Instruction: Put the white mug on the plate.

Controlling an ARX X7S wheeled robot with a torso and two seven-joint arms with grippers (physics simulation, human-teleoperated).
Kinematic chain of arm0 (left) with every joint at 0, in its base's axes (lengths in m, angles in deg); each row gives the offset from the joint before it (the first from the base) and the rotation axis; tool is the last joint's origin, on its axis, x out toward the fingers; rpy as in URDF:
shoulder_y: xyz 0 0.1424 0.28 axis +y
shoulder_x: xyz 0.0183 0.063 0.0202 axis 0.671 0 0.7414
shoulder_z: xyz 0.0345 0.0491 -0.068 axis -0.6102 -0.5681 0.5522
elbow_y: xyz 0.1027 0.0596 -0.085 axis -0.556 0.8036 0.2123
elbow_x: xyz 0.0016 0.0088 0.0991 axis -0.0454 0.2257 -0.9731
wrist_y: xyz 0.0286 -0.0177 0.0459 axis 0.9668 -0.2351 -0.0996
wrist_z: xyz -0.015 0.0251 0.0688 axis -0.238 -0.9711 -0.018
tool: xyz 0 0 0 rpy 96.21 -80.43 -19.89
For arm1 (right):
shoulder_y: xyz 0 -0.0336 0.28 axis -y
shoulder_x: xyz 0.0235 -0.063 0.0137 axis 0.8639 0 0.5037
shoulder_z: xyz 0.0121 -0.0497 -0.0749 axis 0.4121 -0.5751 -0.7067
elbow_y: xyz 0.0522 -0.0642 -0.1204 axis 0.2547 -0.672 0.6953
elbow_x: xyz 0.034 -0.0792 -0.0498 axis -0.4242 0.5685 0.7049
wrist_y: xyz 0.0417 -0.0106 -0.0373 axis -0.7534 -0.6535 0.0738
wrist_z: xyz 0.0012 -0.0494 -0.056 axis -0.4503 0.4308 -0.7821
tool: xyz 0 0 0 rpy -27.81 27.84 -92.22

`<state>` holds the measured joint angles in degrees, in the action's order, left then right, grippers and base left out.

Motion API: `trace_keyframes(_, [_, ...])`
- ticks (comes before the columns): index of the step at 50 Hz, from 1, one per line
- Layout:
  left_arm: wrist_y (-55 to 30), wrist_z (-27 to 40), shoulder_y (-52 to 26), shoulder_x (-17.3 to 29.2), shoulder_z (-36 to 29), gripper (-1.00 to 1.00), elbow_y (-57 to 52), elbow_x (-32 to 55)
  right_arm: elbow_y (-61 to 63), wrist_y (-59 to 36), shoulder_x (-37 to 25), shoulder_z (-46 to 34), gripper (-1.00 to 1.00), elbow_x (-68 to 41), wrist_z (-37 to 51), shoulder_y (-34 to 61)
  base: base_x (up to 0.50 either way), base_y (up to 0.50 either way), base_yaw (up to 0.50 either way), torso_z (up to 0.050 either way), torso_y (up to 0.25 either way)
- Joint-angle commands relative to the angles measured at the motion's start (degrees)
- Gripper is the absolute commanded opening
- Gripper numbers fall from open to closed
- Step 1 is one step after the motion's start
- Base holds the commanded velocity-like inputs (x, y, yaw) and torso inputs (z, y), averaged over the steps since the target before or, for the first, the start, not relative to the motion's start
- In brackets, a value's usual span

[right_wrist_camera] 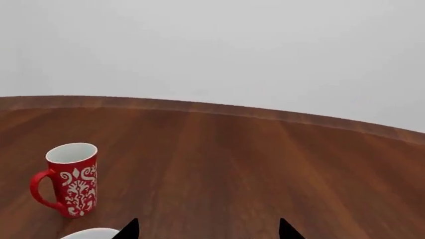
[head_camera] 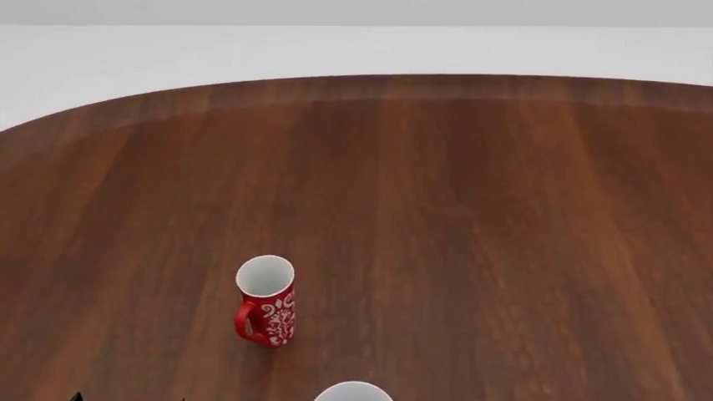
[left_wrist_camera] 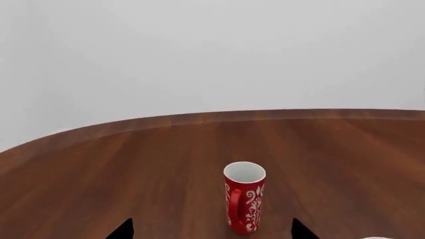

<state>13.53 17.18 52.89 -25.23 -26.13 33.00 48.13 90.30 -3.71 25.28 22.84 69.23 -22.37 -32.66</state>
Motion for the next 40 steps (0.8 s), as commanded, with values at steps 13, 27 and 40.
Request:
trace_keyframes(13, [0.2,1.0,-0.6,0.7,-0.1,1.00,-0.2,1.1,5.6,-3.4,-1.5,-1.9,1.00,0.7,2.2,-7.1,0.00,0.00,0.00,0.000,0.000])
trace_keyframes(27, [2.5,0.9,-0.7,1.4,-0.1,1.00,1.0,1.8,16.1,-12.4,-3.7,-0.8,1.00,-1.6,4.3,-12.8,0.00,0.00,0.00,0.000,0.000])
trace_keyframes(40, [3.3,1.1,-1.4,1.4,-0.7,1.00,2.8,1.7,21.6,-17.5,-4.7,-1.6,1.00,-2.4,5.1,-15.5,0.00,0.00,0.00,0.000,0.000])
